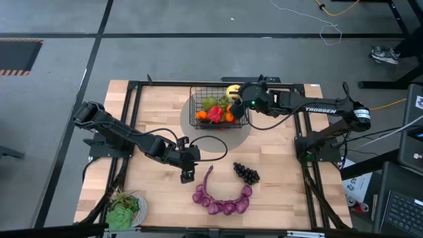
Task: Build produce basket
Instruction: Put the yellow pear into the black wire basket, then put the black grapes into the black wire basket
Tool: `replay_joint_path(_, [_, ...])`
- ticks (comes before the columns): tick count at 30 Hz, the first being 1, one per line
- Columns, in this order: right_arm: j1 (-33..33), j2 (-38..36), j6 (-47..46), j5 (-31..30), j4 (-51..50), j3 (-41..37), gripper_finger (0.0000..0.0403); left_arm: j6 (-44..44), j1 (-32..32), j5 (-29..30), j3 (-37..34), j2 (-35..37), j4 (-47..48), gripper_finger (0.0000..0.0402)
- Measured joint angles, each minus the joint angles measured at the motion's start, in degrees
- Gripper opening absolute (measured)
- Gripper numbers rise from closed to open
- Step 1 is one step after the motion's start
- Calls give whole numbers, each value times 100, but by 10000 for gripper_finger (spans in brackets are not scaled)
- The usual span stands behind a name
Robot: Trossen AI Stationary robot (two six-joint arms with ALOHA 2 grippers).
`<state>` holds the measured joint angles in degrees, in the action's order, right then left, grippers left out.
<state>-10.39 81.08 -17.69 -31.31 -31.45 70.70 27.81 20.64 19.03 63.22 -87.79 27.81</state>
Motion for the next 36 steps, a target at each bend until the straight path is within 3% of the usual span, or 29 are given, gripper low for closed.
replay_joint_path(10, [0, 0, 6, 774, 96, 0, 228, 0, 0, -1, 0, -1, 0, 110])
replay_joint_path(22, [0, 0, 108, 510, 100, 0, 233, 2, 0, -2, 0, 0, 0, 110])
replay_joint_path(31, [0, 31, 138, 546, 127, 7, 312, 2, 2, -1, 0, 0, 0, 110])
replay_joint_path(36, [0, 31, -7, 549, 123, 7, 331, 2, 0, 0, 0, 0, 0, 110])
